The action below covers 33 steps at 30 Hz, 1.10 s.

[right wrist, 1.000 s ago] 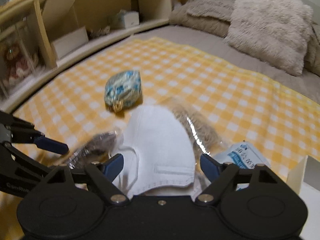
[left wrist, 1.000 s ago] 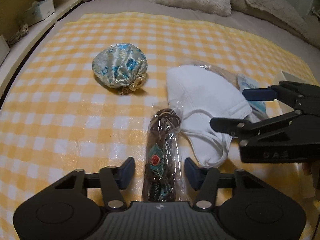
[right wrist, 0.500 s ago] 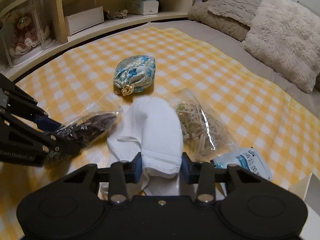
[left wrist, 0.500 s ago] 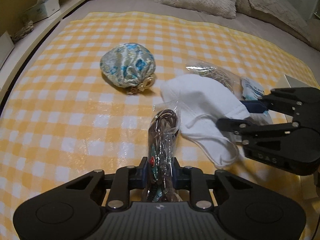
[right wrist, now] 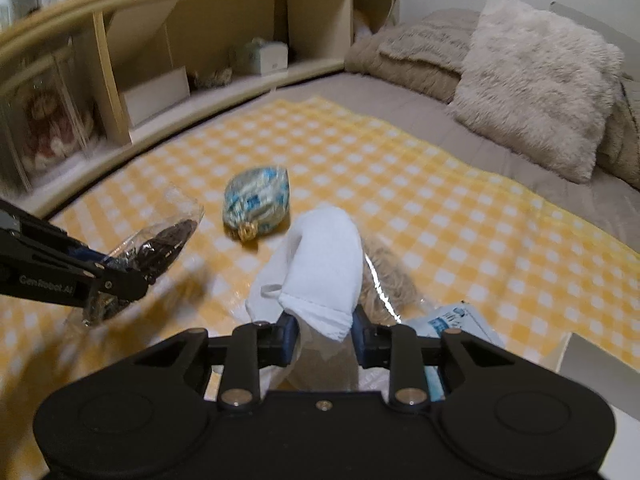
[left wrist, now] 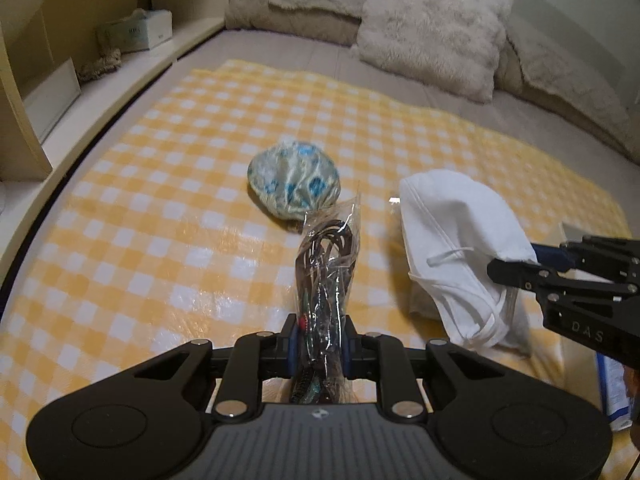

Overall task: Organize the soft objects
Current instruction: 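Grasp the bagged dark cord with the left tool while the right tool grasps the white mask, then carry the bagged cord and white mask into the box and release both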

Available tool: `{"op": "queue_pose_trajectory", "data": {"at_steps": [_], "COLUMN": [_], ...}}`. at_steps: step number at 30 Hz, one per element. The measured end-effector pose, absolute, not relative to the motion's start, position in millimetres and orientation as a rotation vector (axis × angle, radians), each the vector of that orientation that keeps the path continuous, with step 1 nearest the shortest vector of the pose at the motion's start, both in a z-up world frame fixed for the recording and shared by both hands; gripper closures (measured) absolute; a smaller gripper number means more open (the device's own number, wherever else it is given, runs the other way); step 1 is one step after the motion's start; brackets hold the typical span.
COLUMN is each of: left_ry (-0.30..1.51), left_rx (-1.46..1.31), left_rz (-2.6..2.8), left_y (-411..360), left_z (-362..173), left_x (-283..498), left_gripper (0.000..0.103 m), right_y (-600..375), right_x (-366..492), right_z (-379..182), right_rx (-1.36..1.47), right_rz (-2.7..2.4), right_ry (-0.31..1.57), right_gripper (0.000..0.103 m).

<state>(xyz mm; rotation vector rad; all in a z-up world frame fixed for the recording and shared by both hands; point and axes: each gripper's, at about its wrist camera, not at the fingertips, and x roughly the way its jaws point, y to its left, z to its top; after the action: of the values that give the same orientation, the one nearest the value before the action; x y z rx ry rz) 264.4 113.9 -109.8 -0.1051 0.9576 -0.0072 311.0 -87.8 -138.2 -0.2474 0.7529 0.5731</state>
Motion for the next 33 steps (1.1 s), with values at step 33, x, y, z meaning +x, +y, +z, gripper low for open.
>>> {"op": "queue_pose_trajectory", "data": {"at_steps": [33], "left_ry": [0.776], "left_rx": [-0.199], "left_rz": [-0.14], "left_y": [22], "left_z": [-48], "left_x": [244], "left_gripper": [0.082], "right_y": [-211], "right_x": [237], "right_z": [-49], "right_rx": [-0.053], "right_rz": [0.432], "right_ry": [0.582], "right_gripper": [0.08]}}
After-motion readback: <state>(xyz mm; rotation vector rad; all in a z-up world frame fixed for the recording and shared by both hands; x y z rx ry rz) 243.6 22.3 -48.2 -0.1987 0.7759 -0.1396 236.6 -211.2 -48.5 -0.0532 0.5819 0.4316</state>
